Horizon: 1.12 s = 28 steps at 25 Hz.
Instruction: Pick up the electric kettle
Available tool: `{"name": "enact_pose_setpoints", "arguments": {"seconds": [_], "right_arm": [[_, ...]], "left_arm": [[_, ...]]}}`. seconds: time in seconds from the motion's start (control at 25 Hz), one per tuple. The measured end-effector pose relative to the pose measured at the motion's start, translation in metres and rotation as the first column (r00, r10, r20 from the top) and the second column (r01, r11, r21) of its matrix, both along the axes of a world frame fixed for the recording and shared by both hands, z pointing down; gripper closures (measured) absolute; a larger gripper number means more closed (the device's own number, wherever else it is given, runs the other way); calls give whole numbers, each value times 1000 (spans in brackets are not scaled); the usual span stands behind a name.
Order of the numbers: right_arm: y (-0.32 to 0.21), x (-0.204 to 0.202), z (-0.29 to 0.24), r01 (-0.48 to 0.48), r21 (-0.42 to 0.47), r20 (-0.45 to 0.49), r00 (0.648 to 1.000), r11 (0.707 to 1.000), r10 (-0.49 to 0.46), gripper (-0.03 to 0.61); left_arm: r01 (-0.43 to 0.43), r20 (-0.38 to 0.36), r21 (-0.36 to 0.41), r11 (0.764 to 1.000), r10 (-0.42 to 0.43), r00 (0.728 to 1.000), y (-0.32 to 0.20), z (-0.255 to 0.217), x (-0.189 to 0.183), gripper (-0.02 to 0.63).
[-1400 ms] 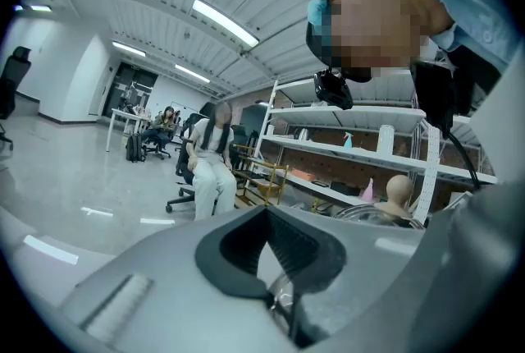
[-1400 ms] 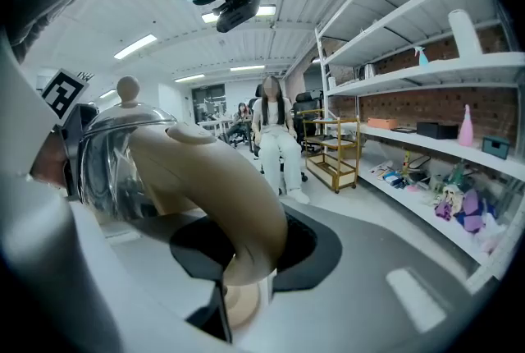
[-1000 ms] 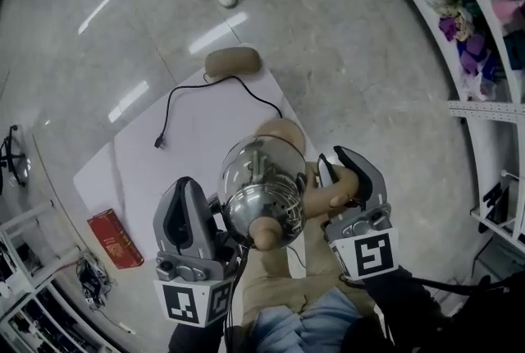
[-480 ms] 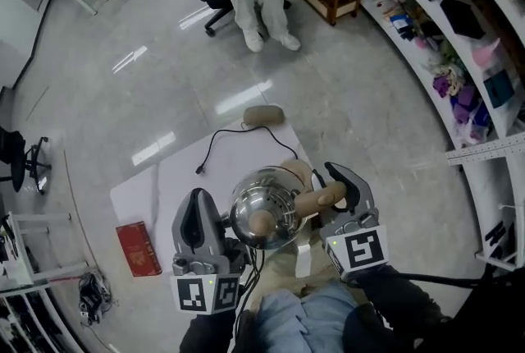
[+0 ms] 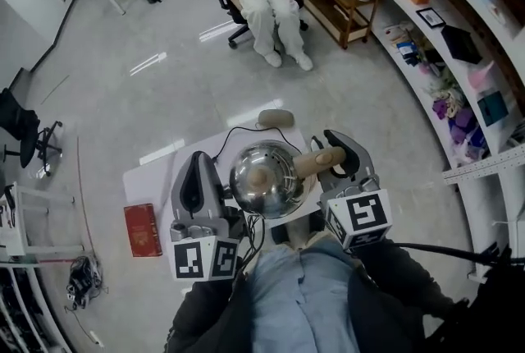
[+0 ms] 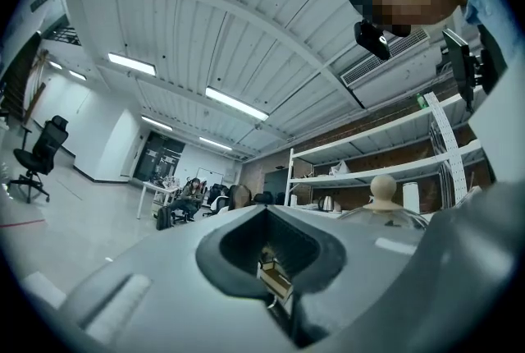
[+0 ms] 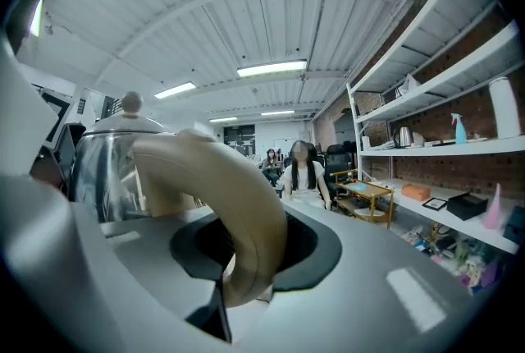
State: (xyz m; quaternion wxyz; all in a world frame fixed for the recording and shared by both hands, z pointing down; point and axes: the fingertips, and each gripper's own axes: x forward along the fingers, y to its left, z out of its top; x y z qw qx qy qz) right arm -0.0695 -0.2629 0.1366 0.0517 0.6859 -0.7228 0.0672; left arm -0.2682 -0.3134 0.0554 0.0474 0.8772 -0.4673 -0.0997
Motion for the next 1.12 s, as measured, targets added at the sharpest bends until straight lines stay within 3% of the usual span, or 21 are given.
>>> {"name": "enact_pose_setpoints", "arguments": {"seconds": [1.12], "right_arm": [[-19,-6,-32,14,45,-43,999,999,-12,462]], "left_arm": [[34,-36,20,999,-33,999,-11,-18,-12,614]]}}
